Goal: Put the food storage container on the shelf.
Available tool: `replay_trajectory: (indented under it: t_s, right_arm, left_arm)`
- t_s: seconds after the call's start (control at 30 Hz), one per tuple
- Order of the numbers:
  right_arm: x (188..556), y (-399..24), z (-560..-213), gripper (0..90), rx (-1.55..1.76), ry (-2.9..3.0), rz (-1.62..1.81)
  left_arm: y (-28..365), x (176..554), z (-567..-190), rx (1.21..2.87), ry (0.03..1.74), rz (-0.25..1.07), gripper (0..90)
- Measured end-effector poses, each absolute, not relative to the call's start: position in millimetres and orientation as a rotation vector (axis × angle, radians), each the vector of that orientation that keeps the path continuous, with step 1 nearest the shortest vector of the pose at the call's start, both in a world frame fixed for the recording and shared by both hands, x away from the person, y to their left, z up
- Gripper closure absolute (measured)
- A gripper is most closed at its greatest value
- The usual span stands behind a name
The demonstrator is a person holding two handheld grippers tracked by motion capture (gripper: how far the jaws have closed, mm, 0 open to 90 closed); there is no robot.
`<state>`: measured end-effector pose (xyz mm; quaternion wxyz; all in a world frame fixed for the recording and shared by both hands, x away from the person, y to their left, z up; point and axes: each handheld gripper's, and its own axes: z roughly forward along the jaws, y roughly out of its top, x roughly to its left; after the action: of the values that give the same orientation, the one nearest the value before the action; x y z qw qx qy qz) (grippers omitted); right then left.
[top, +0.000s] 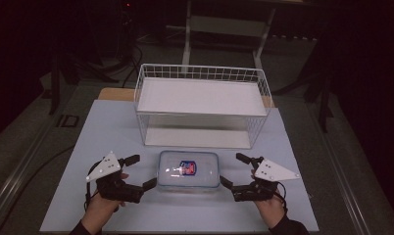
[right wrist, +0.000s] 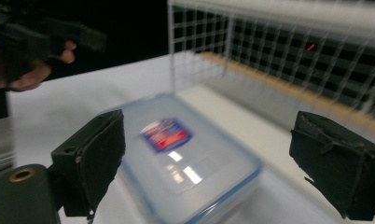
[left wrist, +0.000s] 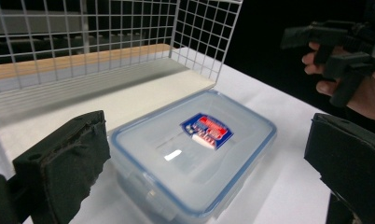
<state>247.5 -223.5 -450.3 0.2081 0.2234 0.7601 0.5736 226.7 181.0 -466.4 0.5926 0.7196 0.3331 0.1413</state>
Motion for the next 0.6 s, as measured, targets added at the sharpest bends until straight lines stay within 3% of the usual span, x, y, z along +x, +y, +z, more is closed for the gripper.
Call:
replay_trajectory:
  t_s: [0.07,0.13,0.6]
  right_arm:
    - [248,-226,-444,10.3,0.615,2.06,1.567]
    - [249,-229,-438,16.1,0.617,2.059,1.573]
    - [255,-223,-434,17.3,0.62,2.193,1.564]
  left_arm:
    - [178,232,-462,1.698,0.792,0.327,0.0]
    - [177,237,-461,1.705,0.819,0.307,0.0]
    - [171,284,-467,1.832,1.061,0.132,0.0]
